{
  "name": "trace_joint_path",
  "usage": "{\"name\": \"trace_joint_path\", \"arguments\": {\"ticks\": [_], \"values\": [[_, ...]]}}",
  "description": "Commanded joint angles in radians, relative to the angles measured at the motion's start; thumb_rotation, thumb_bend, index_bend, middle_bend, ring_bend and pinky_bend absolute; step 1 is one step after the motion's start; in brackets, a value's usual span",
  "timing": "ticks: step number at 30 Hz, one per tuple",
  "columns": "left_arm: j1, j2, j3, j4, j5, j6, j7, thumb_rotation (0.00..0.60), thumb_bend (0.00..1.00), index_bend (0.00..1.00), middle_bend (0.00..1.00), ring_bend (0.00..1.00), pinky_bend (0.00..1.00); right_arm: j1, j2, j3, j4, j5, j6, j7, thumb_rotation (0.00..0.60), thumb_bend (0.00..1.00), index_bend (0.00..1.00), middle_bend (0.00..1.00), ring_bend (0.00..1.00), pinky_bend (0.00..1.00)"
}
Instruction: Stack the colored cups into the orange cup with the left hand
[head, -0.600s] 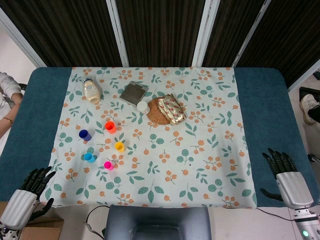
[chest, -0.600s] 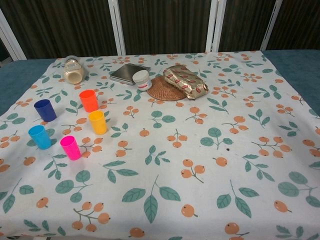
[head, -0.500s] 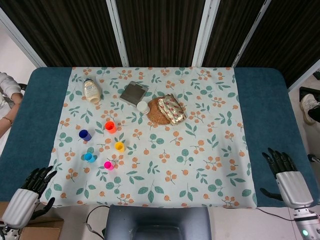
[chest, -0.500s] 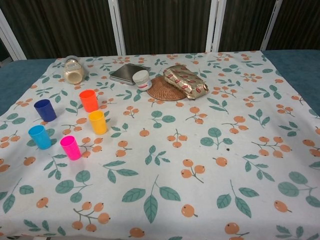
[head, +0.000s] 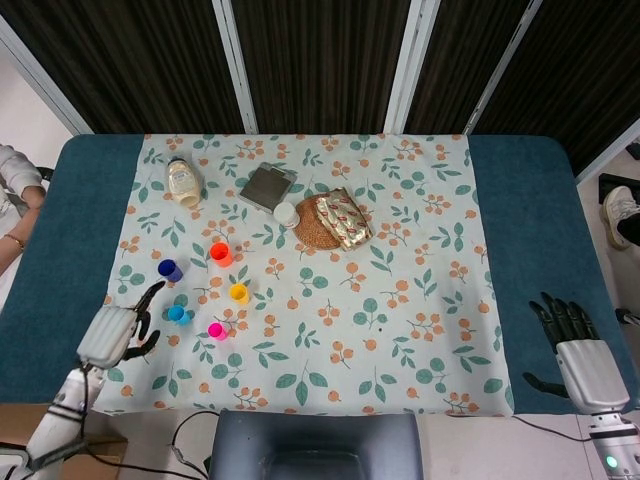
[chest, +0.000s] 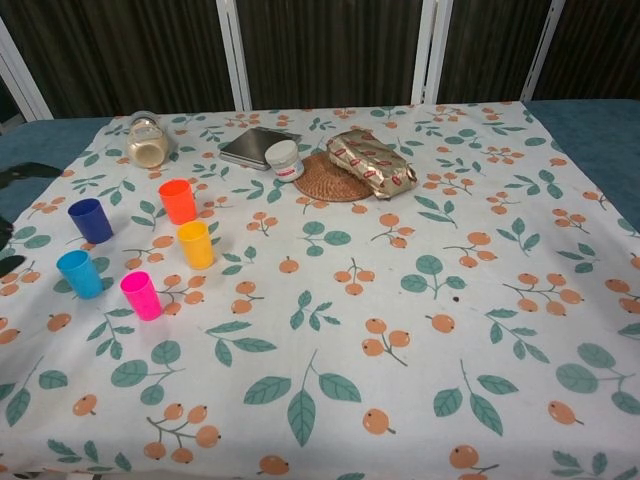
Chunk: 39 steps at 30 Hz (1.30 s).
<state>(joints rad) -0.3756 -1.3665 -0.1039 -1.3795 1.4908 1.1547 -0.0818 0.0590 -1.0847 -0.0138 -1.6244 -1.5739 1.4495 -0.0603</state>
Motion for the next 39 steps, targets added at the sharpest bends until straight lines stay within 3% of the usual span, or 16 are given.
{"name": "trace_joint_path", "arguments": {"ticks": [1, 6, 14, 39], "values": [[-0.142, -0.137, -0.114, 0.150, -0.159, -0.147, 0.069, 0.600, 0.38, 0.03, 1.00, 1.00, 1.00, 0.001, 0.000, 0.002, 0.001, 0.005, -0.004, -0.002, 0.600, 0.19, 0.00, 0.00, 0.00, 0.00], [-0.196, -0.218, -0.157, 0.264, -0.232, -0.180, 0.101, 0.600, 0.38, 0.08, 1.00, 1.00, 1.00, 0.000, 0.006, 0.008, 0.001, 0.018, -0.005, 0.003, 0.600, 0.19, 0.00, 0.00, 0.00, 0.00], [-0.230, -0.247, -0.167, 0.350, -0.310, -0.242, 0.133, 0.600, 0.38, 0.17, 1.00, 1.00, 1.00, -0.006, 0.013, 0.012, 0.003, 0.023, 0.008, 0.015, 0.600, 0.19, 0.00, 0.00, 0.00, 0.00], [-0.255, -0.248, -0.152, 0.394, -0.393, -0.292, 0.164, 0.600, 0.38, 0.44, 1.00, 1.00, 1.00, -0.010, 0.012, 0.015, 0.003, 0.023, 0.012, 0.015, 0.600, 0.19, 0.00, 0.00, 0.00, 0.00]]}}
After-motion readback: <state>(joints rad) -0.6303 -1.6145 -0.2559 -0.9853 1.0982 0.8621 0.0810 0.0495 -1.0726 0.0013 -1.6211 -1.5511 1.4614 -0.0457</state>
